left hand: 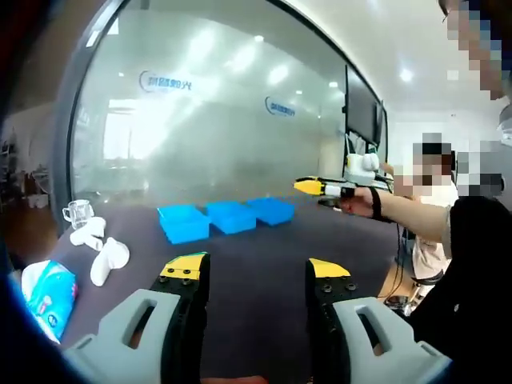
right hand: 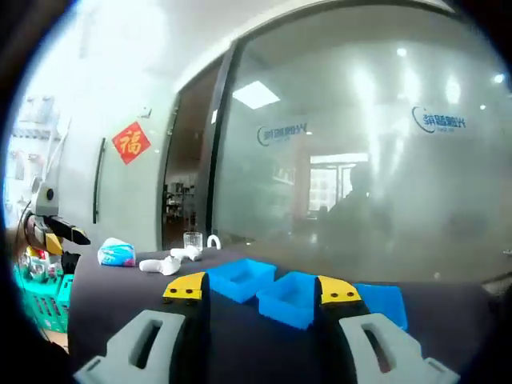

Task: Sort the screws, nuts, and washers into the corresponding bins

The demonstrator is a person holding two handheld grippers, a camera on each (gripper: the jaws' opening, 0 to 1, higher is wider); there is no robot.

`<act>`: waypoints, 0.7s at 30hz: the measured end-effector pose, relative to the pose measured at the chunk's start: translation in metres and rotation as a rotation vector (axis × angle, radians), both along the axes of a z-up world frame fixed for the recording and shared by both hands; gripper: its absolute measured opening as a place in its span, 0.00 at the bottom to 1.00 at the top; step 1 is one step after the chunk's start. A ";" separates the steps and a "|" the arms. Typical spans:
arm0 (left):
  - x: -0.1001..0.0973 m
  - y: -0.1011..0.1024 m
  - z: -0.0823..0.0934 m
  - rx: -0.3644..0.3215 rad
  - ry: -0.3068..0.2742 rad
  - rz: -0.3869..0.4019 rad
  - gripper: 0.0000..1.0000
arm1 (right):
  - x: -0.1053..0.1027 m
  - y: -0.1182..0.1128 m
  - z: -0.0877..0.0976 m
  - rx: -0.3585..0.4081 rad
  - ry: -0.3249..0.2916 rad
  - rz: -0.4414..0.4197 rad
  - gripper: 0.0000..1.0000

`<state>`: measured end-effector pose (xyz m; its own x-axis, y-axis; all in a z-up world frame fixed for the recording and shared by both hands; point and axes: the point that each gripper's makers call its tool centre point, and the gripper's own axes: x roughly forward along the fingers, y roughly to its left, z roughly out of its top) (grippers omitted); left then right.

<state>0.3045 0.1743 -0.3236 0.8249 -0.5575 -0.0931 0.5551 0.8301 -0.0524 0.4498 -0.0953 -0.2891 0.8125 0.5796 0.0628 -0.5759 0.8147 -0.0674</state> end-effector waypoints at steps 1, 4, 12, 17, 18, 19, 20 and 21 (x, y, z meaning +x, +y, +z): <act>0.000 -0.001 0.000 0.001 0.000 -0.002 0.47 | -0.009 -0.006 0.000 0.004 -0.002 -0.002 0.47; 0.000 -0.003 0.000 0.004 -0.003 -0.009 0.48 | -0.036 -0.023 -0.001 0.020 -0.016 -0.013 0.47; -0.002 -0.005 0.000 0.014 -0.008 -0.023 0.48 | -0.097 -0.050 -0.016 0.017 -0.019 0.002 0.47; -0.003 -0.002 -0.001 0.014 -0.010 -0.023 0.48 | -0.118 -0.069 -0.023 0.016 -0.014 -0.023 0.47; -0.004 -0.001 -0.001 0.015 -0.010 -0.022 0.48 | -0.120 -0.074 -0.024 0.021 -0.014 -0.033 0.47; -0.004 -0.001 -0.001 0.015 -0.010 -0.020 0.48 | -0.121 -0.079 -0.025 0.031 -0.013 -0.047 0.47; -0.004 0.000 -0.001 0.013 -0.011 -0.020 0.48 | -0.122 -0.081 -0.025 0.036 -0.012 -0.054 0.47; -0.004 0.000 -0.001 0.010 -0.011 -0.018 0.48 | -0.123 -0.084 -0.026 0.041 -0.011 -0.059 0.47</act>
